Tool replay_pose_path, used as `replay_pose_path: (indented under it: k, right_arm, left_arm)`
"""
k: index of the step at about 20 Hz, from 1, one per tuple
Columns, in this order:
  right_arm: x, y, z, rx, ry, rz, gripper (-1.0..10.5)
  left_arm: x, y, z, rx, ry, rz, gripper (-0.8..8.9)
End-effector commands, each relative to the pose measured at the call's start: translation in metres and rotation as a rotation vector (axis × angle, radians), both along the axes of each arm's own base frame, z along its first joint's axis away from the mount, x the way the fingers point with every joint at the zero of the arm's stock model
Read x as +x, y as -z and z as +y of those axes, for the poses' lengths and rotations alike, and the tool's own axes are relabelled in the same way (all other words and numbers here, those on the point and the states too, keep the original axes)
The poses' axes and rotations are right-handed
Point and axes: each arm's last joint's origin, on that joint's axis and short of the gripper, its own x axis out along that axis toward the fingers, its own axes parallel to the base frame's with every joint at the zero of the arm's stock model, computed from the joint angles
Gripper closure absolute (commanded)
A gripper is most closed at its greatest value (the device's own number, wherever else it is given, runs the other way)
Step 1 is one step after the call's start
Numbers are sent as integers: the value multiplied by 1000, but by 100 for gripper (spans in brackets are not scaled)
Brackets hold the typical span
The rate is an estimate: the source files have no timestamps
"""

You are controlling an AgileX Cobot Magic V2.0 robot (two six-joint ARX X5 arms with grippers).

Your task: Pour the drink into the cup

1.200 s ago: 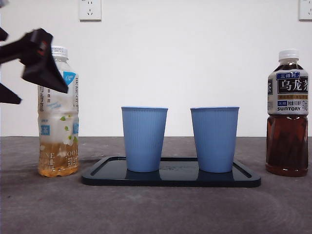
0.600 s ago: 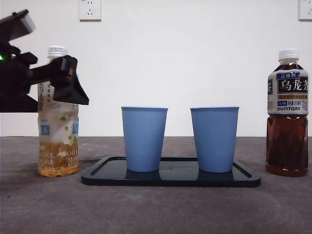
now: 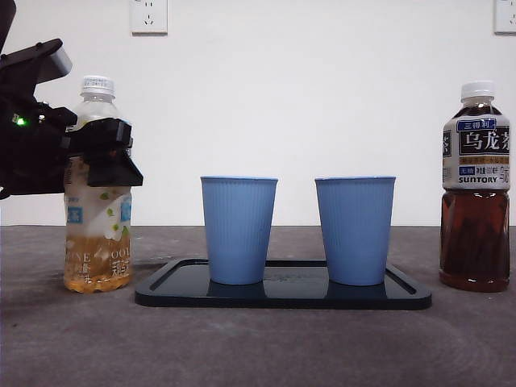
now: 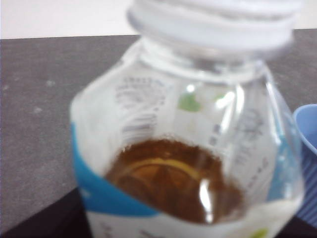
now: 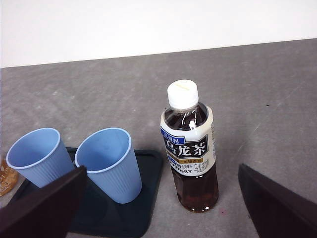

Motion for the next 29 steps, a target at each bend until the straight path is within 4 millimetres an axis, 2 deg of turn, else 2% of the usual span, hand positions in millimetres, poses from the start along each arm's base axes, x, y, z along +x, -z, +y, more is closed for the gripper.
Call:
replay_pose_path:
  k: [1,5,9,17,22,29]
  right_arm:
    - [-1,-4,0,-4,-9,-19,460]
    - [-1,-4,0,-6,-2,-20,460]
    - [0,-5,0,-5,-2,-23,460]
    - [0,-5,0,-5,-3,-22,460]
    - [-1,-4,0,-6,-6,-14,460]
    - [-1,-4,0,1,-4,-11,460]
  left_arm:
    - [0,2,-2,12,17,1,578]
    - [-2,-2,-2,17,13,2,588]
    - [-10,-16,-3,43,28,1,637]
    - [-24,-58,-6,125,42,160,637]
    - [-24,-84,-11,224,53,298,637]
    - [-16,-111,-23,394,60,385,637]
